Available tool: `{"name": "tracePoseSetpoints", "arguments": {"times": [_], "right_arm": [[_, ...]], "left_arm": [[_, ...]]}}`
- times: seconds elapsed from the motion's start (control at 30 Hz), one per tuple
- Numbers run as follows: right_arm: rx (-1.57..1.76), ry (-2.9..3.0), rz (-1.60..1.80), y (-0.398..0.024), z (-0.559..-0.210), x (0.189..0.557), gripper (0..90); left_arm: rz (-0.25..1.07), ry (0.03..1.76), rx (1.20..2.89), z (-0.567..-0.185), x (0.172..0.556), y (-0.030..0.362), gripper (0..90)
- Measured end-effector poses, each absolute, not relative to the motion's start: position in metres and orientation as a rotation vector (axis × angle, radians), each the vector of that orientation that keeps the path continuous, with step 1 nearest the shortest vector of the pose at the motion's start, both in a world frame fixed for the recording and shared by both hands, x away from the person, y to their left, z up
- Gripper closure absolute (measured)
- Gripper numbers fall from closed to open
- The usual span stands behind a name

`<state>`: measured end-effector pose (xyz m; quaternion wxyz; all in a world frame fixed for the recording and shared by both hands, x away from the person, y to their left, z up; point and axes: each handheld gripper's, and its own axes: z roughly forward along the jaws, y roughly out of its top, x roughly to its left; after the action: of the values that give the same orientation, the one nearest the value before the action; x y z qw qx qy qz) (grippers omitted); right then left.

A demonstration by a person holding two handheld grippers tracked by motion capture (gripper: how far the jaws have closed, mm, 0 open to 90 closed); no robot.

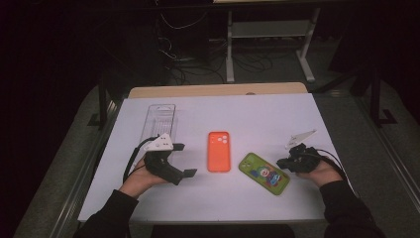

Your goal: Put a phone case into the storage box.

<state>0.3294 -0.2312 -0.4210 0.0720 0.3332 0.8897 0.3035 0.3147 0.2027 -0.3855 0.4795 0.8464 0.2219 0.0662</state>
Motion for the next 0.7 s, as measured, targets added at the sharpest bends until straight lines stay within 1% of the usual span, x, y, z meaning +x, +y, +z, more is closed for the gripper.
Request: {"name": "tracePoseSetpoints", "arguments": {"times": [0.13,0.2,0.27,0.3,0.33,0.4,0.43,0.47,0.5,0.53,0.57,0.7], "right_arm": [[1.057,2.583,1.036,-0.230,-0.409,0.320,55.7],[1.065,2.543,1.099,-0.228,-0.407,0.316,43.3],[1.082,2.515,1.143,-0.225,-0.406,0.311,32.7],[1.082,2.515,1.143,-0.225,-0.406,0.311,32.7],[1.080,2.474,1.173,-0.221,-0.406,0.306,22.3],[1.080,2.416,1.218,-0.217,-0.407,0.300,12.8],[1.080,2.416,1.218,-0.217,-0.407,0.300,12.8],[1.090,2.384,1.249,-0.213,-0.407,0.295,7.1],[1.090,2.384,1.249,-0.213,-0.407,0.295,7.1],[1.093,2.373,1.266,-0.211,-0.407,0.293,2.4],[1.087,2.369,1.282,-0.209,-0.408,0.291,0.0],[1.082,2.368,1.295,-0.204,-0.411,0.285,0.0]], "left_arm": [[0.162,0.541,2.068,-0.386,0.315,0.203,0.0],[0.159,0.547,2.059,-0.387,0.313,0.202,0.0],[0.160,0.544,2.057,-0.387,0.313,0.202,0.0],[0.158,0.545,2.059,-0.387,0.313,0.202,0.0],[0.158,0.544,2.060,-0.387,0.313,0.202,0.0],[0.159,0.543,2.061,-0.387,0.313,0.202,0.0],[0.158,0.545,2.057,-0.387,0.312,0.202,0.0],[0.157,0.543,2.058,-0.387,0.312,0.202,0.0],[0.158,0.542,2.060,-0.387,0.312,0.202,0.0],[0.158,0.539,2.061,-0.387,0.312,0.202,0.0],[0.158,0.538,2.062,-0.387,0.312,0.202,0.0],[0.155,0.539,2.067,-0.388,0.312,0.202,0.0]]}}
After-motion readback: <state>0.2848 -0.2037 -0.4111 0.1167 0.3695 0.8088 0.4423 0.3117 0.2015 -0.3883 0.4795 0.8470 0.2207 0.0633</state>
